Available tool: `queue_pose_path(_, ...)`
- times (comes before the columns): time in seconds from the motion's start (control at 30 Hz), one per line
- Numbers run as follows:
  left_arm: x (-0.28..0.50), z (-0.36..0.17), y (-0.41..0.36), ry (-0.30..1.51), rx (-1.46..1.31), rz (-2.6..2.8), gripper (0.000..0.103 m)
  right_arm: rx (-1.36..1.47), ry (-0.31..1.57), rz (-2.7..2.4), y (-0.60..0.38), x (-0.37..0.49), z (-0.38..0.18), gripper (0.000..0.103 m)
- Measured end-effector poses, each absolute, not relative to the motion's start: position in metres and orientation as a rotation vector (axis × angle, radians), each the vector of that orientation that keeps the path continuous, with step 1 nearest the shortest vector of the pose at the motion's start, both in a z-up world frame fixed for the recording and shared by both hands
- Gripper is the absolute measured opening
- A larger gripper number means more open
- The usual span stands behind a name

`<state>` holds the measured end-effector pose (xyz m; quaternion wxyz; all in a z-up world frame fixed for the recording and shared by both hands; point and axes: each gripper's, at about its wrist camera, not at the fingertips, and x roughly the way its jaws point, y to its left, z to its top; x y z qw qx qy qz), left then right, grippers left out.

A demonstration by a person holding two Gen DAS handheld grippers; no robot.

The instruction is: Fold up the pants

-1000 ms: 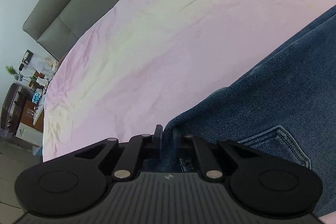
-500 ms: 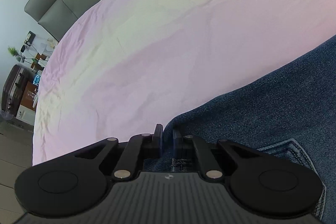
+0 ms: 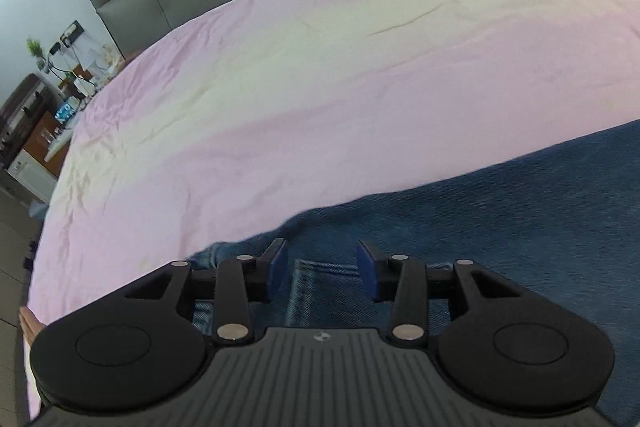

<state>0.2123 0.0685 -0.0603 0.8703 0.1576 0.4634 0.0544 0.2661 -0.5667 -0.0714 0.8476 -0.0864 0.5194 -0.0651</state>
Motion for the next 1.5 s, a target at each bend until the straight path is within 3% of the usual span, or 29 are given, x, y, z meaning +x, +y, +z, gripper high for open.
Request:
queue_pose_path(0.3, 0.112, -0.041, 0.052, 0.973, -0.095, -0.019, 0.048, 0.283, 0.982, -0.321, -0.639, 0.148, -0.073, 0.031)
queue_pose_path(0.37, 0.094, -0.047, 0.054, 0.98, -0.155, -0.013, 0.048, 0.314, 0.977, -0.327, -0.641, 0.132, -0.084, 0.024)
queue_pose_path(0.47, 0.071, -0.061, 0.06, 1.008, -0.244, 0.006, 0.048, 0.327, 1.009, -0.329, -0.638, 0.121, -0.105, 0.022)
queue_pose_path(0.6, 0.051, -0.085, 0.07, 1.022, -0.426, 0.011, 0.05, 0.403, 0.979, -0.321, -0.641, 0.115, -0.126, 0.025)
queue_pose_path(0.67, 0.049, -0.098, 0.074, 0.992, -0.531, 0.025, 0.059, 0.442, 0.943, -0.318, -0.64, 0.116, -0.129, 0.031)
queue_pose_path(0.8, 0.062, -0.124, 0.068, 0.999, -0.684, -0.005, 0.059, 0.473, 0.914, -0.339, -0.637, 0.123, -0.131, 0.031)
queue_pose_path(0.83, 0.067, -0.129, 0.064, 1.007, -0.688, -0.001, 0.058, 0.484, 0.907, -0.343, -0.637, 0.123, -0.131, 0.031)
queue_pose_path(0.87, 0.072, -0.132, 0.059, 1.009, -0.685, 0.005, 0.044, 0.505, 0.898, -0.347, -0.638, 0.122, -0.13, 0.031)
queue_pose_path(0.93, 0.077, -0.126, 0.057, 0.981, -0.691, 0.014, 0.028, 0.543, 0.89, -0.349, -0.641, 0.121, -0.13, 0.031)
queue_pose_path(0.97, 0.079, -0.12, 0.057, 0.962, -0.704, 0.021, 0.024, 0.552, 0.886, -0.347, -0.642, 0.12, -0.129, 0.031)
queue_pose_path(1.13, 0.093, -0.085, 0.059, 0.888, -0.683, -0.004, 0.021, 0.65, 0.85, -0.358, -0.652, 0.114, -0.131, 0.031)
queue_pose_path(1.23, 0.099, -0.082, 0.059, 0.898, -0.686, 0.003, 0.021, 0.694, 0.822, -0.422, -0.658, 0.109, -0.137, 0.022)
queue_pose_path(1.5, 0.102, -0.086, 0.06, 0.909, -0.691, 0.003, 0.021, 0.978, 0.717, -0.347, -0.659, 0.107, -0.141, 0.022)
